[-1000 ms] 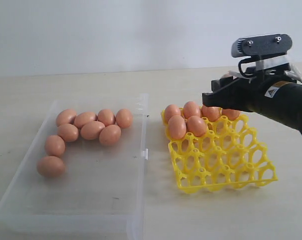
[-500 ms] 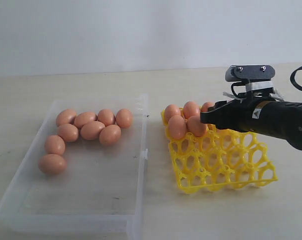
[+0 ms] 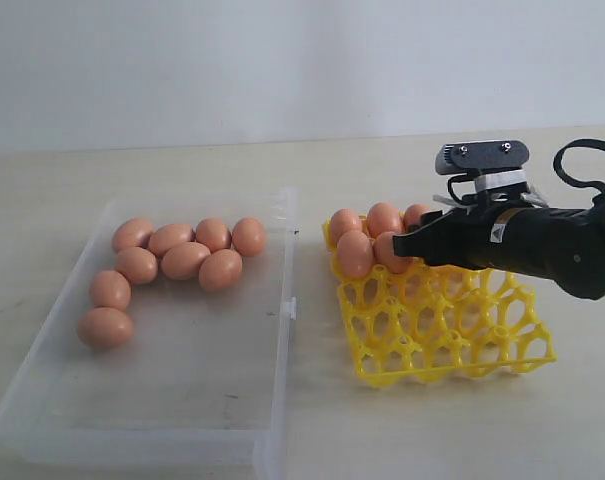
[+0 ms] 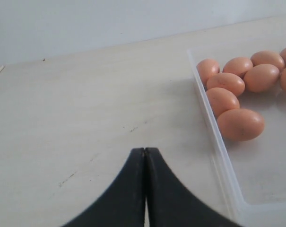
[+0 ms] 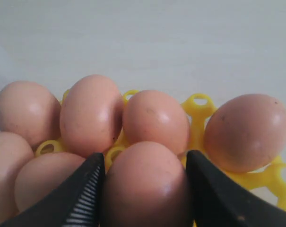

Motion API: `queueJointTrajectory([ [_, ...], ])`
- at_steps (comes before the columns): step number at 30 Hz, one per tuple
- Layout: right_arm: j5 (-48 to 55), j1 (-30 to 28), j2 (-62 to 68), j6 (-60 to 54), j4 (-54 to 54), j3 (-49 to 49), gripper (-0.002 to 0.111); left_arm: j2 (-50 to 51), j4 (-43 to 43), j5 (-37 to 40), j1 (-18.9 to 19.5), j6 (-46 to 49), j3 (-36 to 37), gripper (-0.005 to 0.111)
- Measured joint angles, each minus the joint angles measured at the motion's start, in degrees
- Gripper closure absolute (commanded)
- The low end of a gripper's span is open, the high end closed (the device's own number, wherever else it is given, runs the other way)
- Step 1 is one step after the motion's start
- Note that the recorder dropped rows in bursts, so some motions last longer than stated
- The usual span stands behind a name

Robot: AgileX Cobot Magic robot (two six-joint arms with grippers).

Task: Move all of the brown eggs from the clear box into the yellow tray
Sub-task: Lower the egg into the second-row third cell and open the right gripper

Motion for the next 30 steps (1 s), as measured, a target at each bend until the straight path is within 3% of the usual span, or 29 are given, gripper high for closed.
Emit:
queueJointTrajectory([
  [30, -1.7, -2.2, 0.7, -0.6, -1.5, -2.0, 0.108, 0.0, 0.0, 0.0, 0.0, 0.0, 0.0, 0.107],
])
